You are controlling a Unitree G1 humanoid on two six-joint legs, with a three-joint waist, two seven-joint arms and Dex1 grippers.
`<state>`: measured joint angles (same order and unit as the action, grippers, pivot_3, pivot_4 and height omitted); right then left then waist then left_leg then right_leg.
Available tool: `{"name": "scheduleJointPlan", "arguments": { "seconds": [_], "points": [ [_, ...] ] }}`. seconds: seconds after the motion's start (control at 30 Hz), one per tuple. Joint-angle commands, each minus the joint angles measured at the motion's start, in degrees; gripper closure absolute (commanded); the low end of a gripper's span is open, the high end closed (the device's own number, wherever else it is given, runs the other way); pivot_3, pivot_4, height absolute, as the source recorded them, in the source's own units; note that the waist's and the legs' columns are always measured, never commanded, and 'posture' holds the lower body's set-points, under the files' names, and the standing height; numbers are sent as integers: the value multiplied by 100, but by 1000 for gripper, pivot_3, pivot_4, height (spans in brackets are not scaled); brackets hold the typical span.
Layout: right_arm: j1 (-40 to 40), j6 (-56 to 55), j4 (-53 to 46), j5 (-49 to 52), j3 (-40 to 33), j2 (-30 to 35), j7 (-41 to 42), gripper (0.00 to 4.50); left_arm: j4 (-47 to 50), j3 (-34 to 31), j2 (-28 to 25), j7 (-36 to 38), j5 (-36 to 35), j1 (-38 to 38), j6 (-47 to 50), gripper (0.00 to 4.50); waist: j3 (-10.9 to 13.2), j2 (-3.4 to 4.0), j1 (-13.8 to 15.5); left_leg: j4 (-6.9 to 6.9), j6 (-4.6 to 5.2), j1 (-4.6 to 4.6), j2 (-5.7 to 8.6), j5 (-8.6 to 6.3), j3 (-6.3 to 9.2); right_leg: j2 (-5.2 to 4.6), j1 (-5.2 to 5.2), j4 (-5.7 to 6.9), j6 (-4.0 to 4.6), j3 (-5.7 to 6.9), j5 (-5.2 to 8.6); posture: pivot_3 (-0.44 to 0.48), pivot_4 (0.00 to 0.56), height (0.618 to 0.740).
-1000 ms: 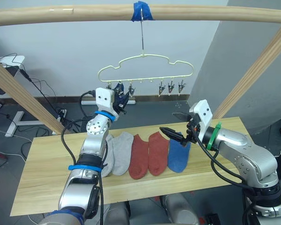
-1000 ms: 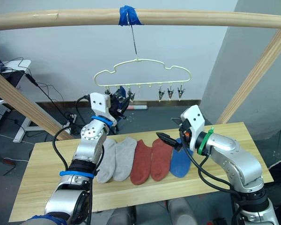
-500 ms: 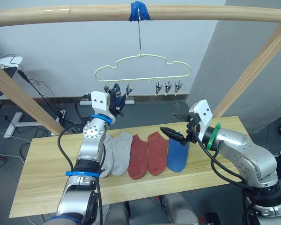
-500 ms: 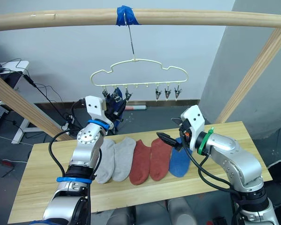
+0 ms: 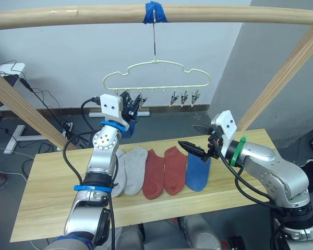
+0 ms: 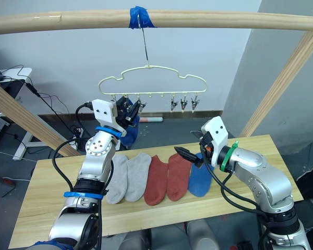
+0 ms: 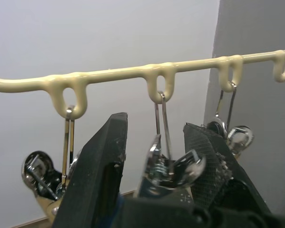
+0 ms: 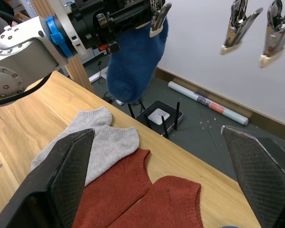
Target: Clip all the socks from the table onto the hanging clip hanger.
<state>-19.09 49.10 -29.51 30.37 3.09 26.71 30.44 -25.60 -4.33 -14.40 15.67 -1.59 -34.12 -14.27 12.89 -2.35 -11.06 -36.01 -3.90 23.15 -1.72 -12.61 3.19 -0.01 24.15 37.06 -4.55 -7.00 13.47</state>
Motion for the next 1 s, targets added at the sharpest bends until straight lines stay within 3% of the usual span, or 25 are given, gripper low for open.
{"name": "scheduleJointPlan", "arguments": {
  "seconds": [0.03, 0.17, 0.4, 0.93, 1.0],
  "points": [
    [-95, -146, -203, 69, -119, 15, 20, 0, 61, -13, -84, -33, 35, -149, -194, 2423, 0, 0, -1, 0, 0, 0, 0, 0, 0, 0, 0, 0, 0, 0, 0, -218, 199, 740],
    [-107, -149, -196, 67, -116, 10, 17, 0, 54, 4, -85, -34, 43, -144, -221, 2423, 0, 0, 0, 0, 0, 0, 0, 0, 0, 0, 0, 0, 0, 0, 0, -216, 200, 740],
    [-121, -159, -169, 54, -111, 2, 9, 0, 66, 35, -89, 26, 39, -135, -222, 3833, 0, 0, 0, 0, 0, 0, 0, 0, 0, 0, 0, 1, 0, 1, 0, -215, 199, 740],
    [-108, -223, -137, 32, -92, 5, -2, 0, 71, 68, -106, 5, 107, -35, -197, 3833, 0, 0, 0, 0, 0, 0, 0, 0, 0, 0, 0, 2, 0, 0, 0, -219, 194, 740],
    [-96, -222, -148, 33, -97, 10, -4, 0, 65, 104, -112, 126, 67, -37, -281, 3129, 0, 0, 0, 0, 0, 0, 0, 0, 0, 0, 0, 1, 0, 0, 0, -219, 194, 740]
  ]
}}
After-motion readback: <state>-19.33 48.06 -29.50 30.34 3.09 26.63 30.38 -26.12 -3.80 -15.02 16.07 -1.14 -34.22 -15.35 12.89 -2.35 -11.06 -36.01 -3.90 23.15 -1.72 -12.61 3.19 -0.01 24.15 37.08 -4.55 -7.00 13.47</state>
